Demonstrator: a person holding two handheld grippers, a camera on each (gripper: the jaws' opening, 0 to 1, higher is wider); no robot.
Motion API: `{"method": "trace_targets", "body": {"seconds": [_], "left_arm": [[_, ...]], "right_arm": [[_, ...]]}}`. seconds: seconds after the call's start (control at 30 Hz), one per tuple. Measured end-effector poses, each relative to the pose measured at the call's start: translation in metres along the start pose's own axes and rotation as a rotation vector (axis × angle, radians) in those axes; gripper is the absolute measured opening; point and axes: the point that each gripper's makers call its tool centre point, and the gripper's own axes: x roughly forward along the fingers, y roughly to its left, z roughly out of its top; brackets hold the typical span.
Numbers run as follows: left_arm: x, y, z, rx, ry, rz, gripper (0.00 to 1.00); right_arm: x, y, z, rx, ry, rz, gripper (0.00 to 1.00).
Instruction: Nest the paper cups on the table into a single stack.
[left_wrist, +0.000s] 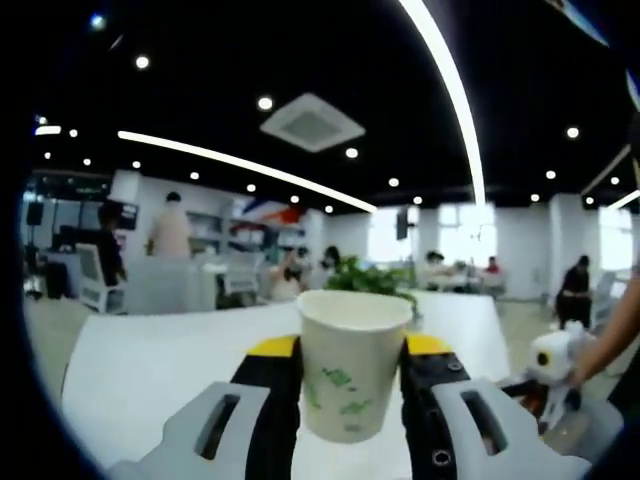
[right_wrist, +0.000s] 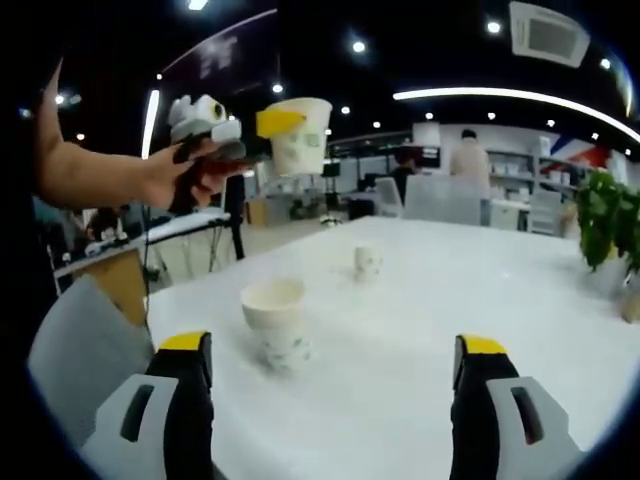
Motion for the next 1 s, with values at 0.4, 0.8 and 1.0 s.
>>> {"method": "trace_targets", "body": {"seconds": [0.4,0.8,1.0], "left_arm": [[-0.013,-0.022,-0.007,-0.029,-0.010,-0.006,0.39],[-0.020,-0.034,-0.011,-0.028,-0.008,-0.014,0.39],[-0.022,-0.041,-0.008,-0.016,-0.016,-0.012,0.39]], "right_arm": [[0.001,-0.001,0.001,0.004,-0.006,0.001,0.99],[0.002,-0.001,0.000,0.006,-0.003,0.004,0.99],[0.002,-0.002,0.001,0.007,-0.007,0.000,0.99]]}}
